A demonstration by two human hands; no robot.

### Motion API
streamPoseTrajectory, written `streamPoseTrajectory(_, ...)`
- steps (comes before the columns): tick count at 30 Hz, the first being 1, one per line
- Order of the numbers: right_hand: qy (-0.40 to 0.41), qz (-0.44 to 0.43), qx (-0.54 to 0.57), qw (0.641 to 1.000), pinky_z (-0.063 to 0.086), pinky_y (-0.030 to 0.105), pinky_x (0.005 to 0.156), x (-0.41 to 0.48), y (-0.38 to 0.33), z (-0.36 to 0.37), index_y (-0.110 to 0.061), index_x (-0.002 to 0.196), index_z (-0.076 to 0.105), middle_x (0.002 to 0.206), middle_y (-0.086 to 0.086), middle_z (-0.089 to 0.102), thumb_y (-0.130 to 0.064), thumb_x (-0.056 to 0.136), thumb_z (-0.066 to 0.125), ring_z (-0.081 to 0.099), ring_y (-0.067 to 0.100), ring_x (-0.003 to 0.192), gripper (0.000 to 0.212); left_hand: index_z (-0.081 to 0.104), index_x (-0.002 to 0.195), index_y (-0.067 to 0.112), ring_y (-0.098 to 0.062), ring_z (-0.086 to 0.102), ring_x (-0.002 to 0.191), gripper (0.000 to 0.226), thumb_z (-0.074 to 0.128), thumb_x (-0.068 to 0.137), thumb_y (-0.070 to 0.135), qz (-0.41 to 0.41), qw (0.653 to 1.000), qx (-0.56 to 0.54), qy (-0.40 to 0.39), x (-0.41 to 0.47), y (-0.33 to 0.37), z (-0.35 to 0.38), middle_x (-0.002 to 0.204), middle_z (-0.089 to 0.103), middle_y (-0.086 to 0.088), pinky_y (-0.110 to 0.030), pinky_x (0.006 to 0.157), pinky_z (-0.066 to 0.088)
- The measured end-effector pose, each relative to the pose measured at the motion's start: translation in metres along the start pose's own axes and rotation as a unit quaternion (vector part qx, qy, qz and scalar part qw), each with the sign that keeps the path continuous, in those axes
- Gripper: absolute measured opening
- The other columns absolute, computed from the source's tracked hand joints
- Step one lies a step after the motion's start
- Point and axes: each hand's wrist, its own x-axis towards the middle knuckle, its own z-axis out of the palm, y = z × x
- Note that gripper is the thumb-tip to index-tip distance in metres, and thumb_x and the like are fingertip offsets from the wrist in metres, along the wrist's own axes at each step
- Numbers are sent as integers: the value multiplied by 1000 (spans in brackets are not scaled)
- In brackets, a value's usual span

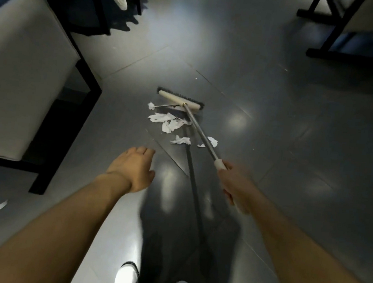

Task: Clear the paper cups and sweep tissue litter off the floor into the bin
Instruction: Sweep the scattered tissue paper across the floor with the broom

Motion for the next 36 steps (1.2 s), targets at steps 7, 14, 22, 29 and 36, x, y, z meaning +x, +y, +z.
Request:
streamPoseTrajectory(7,68,45,-2,997,29,18,37,9,28,13,-18,84,54,70,9,49,-21,99,37,38,16,48,23,20,148,13,-26,28,139,62,45,96,34,-36,999,12,-20,-25,-32,22,153,25,-9,-33,113,23)
streamPoseTrajectory(14,21,86,-83,993,38,26,45,-15,54,65,-9,110,51,63,12,51,-11,91,36,47,24,49,24,25,147,15,-25,30,137,60,49,94,31,-36,999,-9,-26,-57,-76,48,149,33,-5,-29,111,26)
streamPoseTrajectory(22,-52,61,-10,997,38,22,47,-119,23,191,-16,110,43,72,6,52,-15,91,37,51,17,57,20,37,141,13,-23,39,132,54,52,92,28,18,1000,15,7,-100,-147,44,143,42,-7,-32,107,34)
streamPoseTrajectory(29,-16,68,76,995,37,20,46,-176,4,250,-22,104,54,68,4,50,-19,96,39,45,15,51,17,32,143,14,-25,33,136,54,49,95,29,38,999,31,11,-123,-193,34,147,37,-6,-33,109,29)
streamPoseTrajectory(36,49,0,-37,998,50,26,49,-136,-8,231,-39,141,41,85,6,58,-26,95,45,48,14,44,49,31,144,15,-24,33,135,56,50,94,31,49,999,-4,16,-109,-213,28,148,36,-6,-33,109,28)
